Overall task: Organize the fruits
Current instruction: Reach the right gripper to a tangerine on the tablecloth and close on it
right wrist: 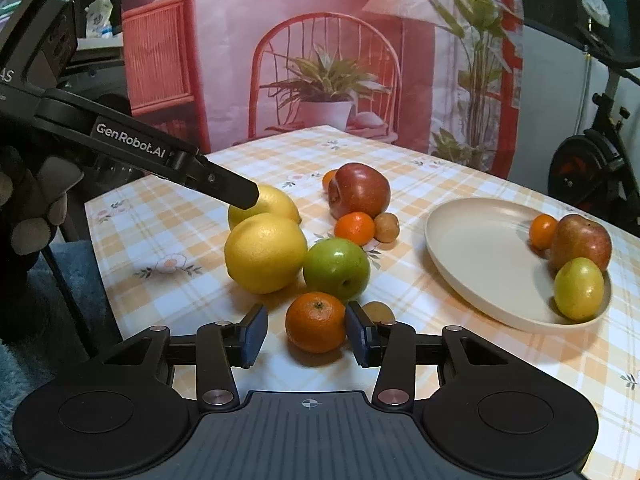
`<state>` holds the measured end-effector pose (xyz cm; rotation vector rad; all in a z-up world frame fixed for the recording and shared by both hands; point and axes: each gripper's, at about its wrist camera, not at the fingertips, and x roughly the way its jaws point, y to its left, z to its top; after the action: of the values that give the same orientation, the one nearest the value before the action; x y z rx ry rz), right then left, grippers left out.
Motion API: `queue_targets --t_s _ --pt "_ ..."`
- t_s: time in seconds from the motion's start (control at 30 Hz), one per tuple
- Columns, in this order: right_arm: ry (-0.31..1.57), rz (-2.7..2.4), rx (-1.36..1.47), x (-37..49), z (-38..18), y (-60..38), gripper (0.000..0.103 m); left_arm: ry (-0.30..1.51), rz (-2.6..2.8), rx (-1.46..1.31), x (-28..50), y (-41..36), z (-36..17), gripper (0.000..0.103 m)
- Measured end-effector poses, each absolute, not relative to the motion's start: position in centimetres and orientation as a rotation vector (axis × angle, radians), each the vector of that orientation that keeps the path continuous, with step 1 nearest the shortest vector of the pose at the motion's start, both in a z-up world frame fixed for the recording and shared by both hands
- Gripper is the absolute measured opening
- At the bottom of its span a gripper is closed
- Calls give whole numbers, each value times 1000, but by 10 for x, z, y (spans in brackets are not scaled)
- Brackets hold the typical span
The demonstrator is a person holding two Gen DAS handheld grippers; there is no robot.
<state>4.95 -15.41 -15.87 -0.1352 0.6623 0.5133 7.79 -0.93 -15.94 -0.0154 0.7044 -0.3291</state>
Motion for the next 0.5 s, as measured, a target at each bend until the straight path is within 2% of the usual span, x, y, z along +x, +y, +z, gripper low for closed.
queue_targets --t_s 0.33,0.5 --pt "675 505 -182 57 -163 -148 40 708 -329 -6 78 -11 -160 53" --pt "674 500 -177 57 -163 -149 34 710 -327 -4 78 -12 -160 53"
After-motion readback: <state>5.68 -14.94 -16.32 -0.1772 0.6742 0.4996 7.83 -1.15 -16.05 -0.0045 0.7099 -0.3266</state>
